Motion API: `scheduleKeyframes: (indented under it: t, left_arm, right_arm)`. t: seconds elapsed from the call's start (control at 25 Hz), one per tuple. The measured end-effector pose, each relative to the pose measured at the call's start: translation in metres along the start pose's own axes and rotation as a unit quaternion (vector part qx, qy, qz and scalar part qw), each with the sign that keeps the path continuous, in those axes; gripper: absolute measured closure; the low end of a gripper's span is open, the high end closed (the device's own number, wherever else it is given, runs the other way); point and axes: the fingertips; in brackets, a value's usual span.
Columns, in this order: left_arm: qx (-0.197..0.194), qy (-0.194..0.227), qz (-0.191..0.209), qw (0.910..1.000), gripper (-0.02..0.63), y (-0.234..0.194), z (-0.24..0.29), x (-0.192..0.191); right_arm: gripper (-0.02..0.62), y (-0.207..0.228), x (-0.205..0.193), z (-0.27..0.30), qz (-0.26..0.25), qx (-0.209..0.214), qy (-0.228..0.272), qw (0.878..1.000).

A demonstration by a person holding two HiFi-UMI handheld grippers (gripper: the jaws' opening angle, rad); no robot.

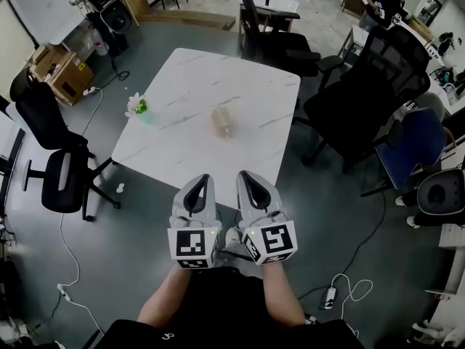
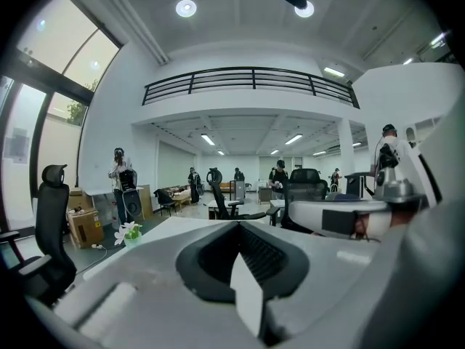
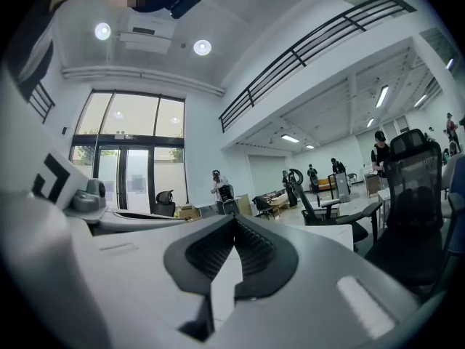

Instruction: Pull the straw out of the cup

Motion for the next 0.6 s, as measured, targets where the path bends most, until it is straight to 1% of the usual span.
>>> scheduleKeyframes:
  t: [0.2, 0.32, 0.44, 0.52, 0.6]
  left_arm:
    - [-0.006, -0.007, 0.000, 1.0000, 0.604, 0.000, 0.019, -0.002]
    - [-0.004, -0.014, -0.016, 0.9998, 0.604, -0.004, 0.031, -0.005]
    - [-0.005, -0.019, -0.031, 0.9993, 0.604, -0.006, 0.046, -0.010]
    - [-0.009, -0.022, -0.036, 0.9991, 0.604, -0.010, 0.057, -0.010]
    - [-0.011, -0.025, -0.039, 0.9989, 0.604, -0.017, 0.068, -0.015]
  right_arm:
    - [0.601, 0.023, -0.007, 0.010, 0.012, -0.011, -0.010, 1.000]
    - [0.601, 0.037, -0.013, 0.018, 0.016, -0.017, -0.024, 0.999]
    - [0.597, 0.044, -0.017, 0.028, 0.008, -0.019, -0.039, 0.999]
    - [0.583, 0.049, -0.022, 0.036, 0.003, -0.021, -0.052, 0.998]
    - [0.583, 0.051, -0.028, 0.047, 0.000, -0.021, -0.065, 0.998]
Point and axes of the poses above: the fingertips, and each gripper's own axes: z forward along the fingers, y to its right, x out of its top, and after that the axes turned 4 degrees about -x, right-handed
